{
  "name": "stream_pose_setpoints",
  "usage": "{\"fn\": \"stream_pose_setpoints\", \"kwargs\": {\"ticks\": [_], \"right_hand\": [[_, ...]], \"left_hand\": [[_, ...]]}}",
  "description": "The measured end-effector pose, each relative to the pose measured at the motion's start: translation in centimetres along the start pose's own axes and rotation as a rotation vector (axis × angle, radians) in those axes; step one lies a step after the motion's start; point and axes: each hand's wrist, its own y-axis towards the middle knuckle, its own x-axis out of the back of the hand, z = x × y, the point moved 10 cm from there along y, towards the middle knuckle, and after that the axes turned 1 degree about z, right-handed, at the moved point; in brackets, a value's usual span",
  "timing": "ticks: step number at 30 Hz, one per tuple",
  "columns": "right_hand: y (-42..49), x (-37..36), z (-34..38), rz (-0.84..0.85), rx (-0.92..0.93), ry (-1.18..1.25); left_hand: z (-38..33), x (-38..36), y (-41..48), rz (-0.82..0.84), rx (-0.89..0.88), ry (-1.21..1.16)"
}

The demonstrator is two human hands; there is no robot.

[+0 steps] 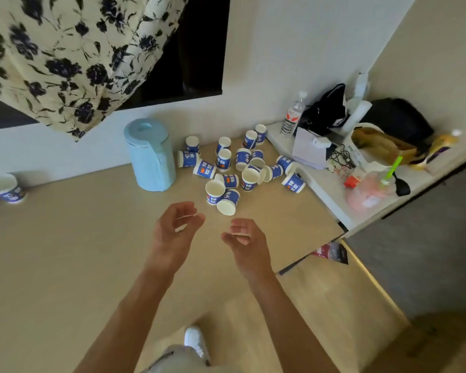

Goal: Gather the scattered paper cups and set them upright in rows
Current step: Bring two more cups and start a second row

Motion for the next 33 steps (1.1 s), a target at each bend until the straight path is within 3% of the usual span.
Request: {"fn": "stream_pose_setpoints", "kwargs": {"ticks": [7, 13, 18, 23, 29, 33], "right_hand": [[8.0, 2.4, 0.6, 0.048, 0.026, -0.092], [14.9, 0.7, -0.6, 0.254, 0.068, -0.333], [19.2, -2.8, -1.6, 0.505, 0.356, -0.761], [22.1, -5.1, -3.3, 0.694, 0.584, -1.025], [23.1, -5.7, -6.0, 0.854, 0.770, -1.238], [23.3, -5.9, -7.0, 0.843, 0.895, -1.341]], "left_hand": [[-0.9, -3.0, 5.5, -0.020, 0.015, 0.014], [1.2, -2.8, 6.9, -0.192, 0.107, -0.057], [3.3, -3.2, 6.2, -0.346, 0.189, -0.078], [5.1, -4.2, 5.3, -0.457, 0.267, -0.058], [6.1, -6.0, 4.2, -0.515, 0.327, -0.045], [5.8, -6.9, 3.9, -0.524, 0.342, -0.024]]}}
